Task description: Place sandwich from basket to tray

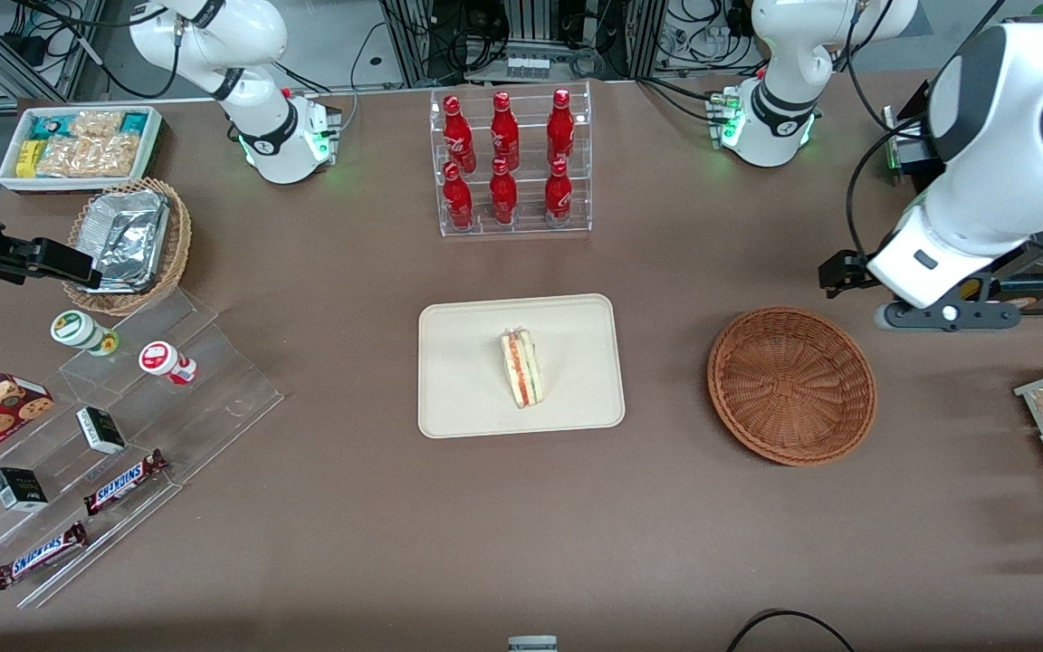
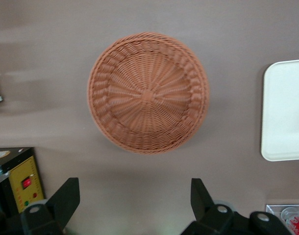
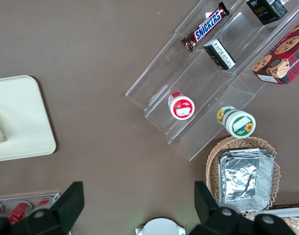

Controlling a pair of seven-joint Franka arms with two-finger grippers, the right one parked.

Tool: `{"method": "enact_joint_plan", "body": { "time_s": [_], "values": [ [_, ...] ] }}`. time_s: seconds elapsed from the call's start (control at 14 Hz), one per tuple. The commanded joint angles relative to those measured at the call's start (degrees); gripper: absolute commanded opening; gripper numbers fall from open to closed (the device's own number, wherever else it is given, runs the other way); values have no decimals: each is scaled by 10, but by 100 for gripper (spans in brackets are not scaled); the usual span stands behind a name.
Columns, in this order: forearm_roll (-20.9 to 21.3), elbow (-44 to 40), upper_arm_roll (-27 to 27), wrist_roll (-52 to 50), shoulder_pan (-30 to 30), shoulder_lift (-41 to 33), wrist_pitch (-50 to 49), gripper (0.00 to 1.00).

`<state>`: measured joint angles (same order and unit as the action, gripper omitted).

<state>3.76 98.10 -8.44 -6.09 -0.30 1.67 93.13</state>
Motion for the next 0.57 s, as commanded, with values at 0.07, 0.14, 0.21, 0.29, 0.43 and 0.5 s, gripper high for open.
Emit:
{"method": "enact_joint_plan", "body": {
  "time_s": [0.07,0.14,0.21,0.29,0.43,0.5],
  "values": [
    [-7,18,-14,46,37,-39,-30,100],
    [-7,16,-12,47,37,-40,-35,100],
    [-6,12,-11,48,37,-41,-43,100],
    [-4,8,-9,48,37,-41,-48,100],
    [-2,1,-8,48,37,-44,-52,100],
    [-2,-6,-8,48,37,-44,-59,100]
  ]
}}
